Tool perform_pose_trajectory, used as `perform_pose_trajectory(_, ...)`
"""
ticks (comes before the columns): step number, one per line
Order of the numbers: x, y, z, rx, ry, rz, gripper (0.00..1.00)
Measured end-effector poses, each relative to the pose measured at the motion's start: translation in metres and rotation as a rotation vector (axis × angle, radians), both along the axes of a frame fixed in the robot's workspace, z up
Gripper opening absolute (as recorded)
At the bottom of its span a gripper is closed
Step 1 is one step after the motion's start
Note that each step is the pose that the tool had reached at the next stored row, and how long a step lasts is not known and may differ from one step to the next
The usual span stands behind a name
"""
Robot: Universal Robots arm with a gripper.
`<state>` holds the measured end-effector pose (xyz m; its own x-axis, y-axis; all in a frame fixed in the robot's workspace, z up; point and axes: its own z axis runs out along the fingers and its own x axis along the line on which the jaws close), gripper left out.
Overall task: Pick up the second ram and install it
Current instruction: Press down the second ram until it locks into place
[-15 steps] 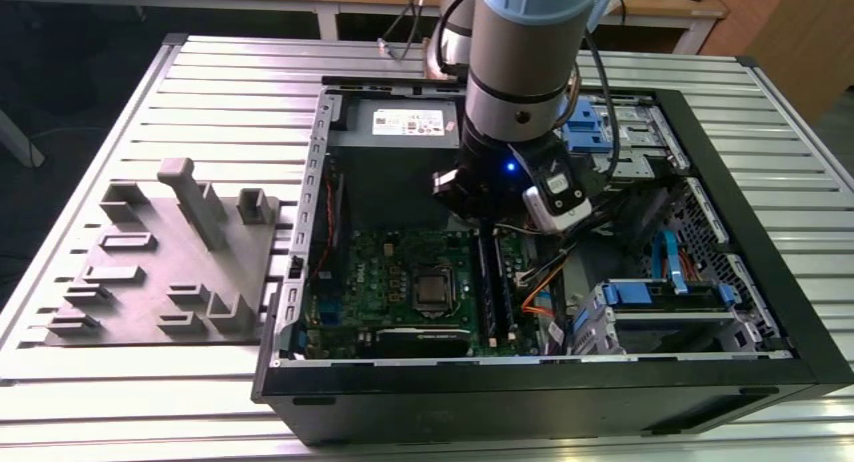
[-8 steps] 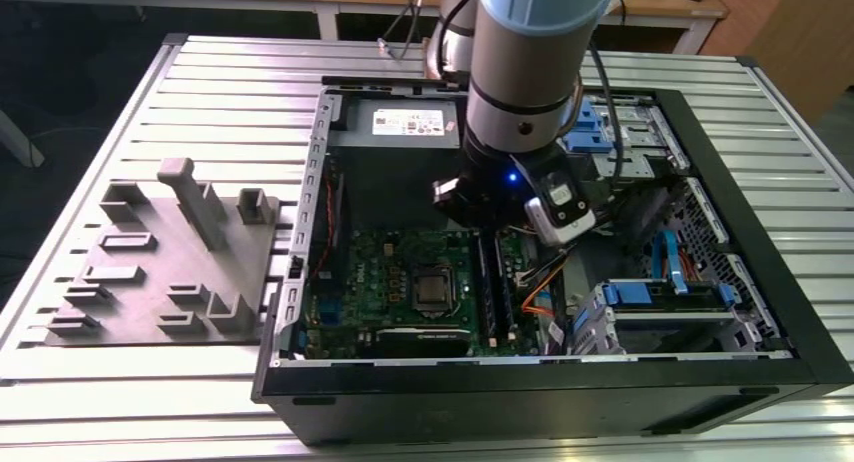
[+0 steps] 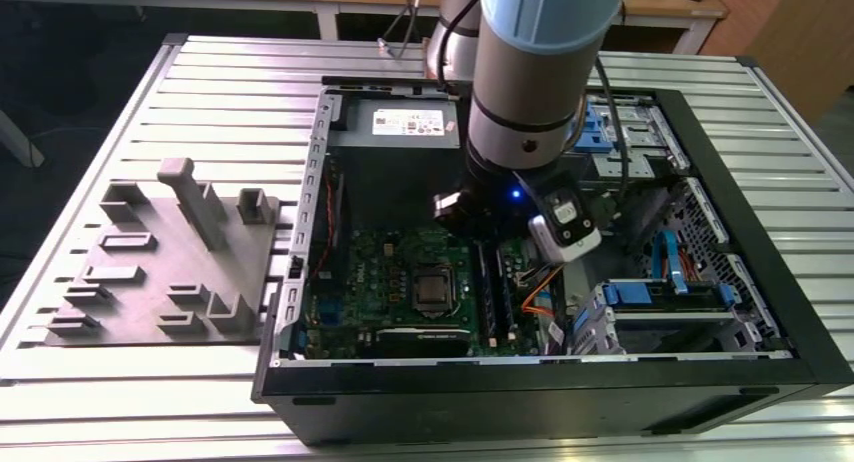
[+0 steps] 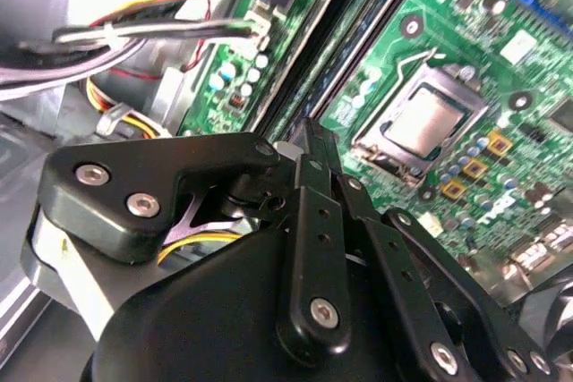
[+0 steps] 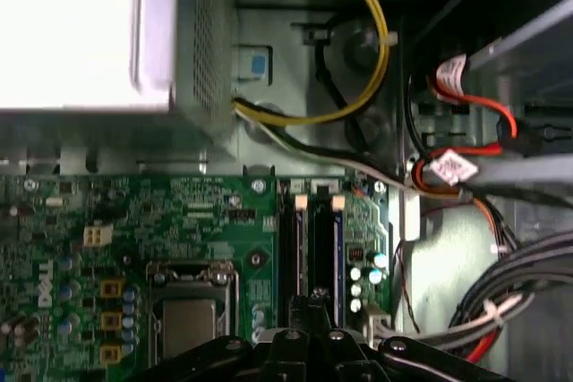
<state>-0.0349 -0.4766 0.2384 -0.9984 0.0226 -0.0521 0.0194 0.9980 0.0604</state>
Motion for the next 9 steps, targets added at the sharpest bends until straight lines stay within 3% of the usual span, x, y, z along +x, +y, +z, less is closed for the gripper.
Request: perform_pose_trajectory(9,0.000,-0.0181,-0.0003,0.0000,0.0000,0.000,0.07)
